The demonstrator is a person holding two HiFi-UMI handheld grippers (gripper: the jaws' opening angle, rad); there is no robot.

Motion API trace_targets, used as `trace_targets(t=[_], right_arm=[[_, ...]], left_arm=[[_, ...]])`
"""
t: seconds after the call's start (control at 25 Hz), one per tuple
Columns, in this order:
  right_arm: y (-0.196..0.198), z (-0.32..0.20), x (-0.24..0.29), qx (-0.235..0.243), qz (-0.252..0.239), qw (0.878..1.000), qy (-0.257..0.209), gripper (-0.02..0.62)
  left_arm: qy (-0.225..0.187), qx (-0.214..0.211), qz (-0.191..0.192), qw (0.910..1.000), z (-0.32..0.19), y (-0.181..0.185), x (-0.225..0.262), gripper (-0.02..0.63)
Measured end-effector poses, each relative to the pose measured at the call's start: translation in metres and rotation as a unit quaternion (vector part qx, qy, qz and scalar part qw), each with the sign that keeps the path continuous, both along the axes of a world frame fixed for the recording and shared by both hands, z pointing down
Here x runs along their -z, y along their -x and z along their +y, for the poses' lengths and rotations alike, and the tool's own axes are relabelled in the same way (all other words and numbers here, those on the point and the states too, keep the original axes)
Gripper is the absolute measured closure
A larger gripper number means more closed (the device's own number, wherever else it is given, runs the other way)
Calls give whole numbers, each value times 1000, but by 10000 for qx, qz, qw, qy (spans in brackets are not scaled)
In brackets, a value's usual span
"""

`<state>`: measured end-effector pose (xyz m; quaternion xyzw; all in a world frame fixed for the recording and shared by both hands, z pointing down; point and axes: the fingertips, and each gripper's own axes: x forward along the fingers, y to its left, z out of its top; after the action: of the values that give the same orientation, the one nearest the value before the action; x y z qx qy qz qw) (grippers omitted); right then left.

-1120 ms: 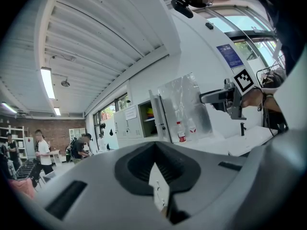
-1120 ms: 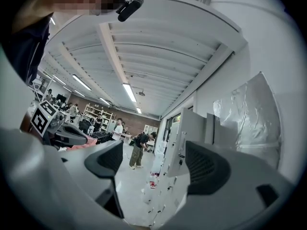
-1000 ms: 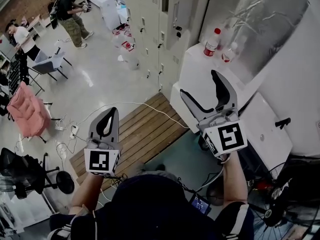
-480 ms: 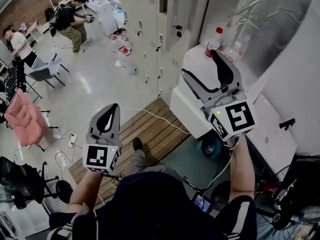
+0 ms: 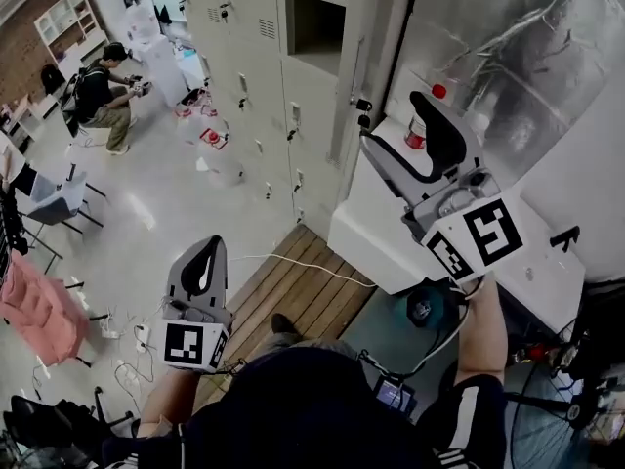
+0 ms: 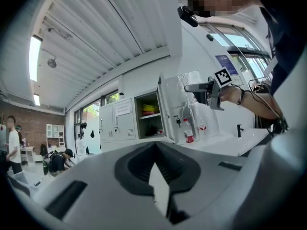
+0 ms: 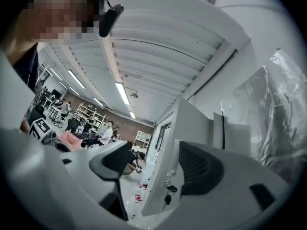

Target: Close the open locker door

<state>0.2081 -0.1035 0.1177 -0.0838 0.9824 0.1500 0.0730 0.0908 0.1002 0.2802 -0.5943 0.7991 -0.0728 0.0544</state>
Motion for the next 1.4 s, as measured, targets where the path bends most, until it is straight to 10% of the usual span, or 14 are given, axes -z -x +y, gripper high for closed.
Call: trace_targets(t=[0.52,1.4], right_arm=[[73,-60,-25,-235,346,9987,299,310],[95,-73,-40,1060,730,9882,831,436]], left_arm=[[-11,-466,22,9989,-47,73,-7,603],[12,-133,21,9999,-95,86,3,603]])
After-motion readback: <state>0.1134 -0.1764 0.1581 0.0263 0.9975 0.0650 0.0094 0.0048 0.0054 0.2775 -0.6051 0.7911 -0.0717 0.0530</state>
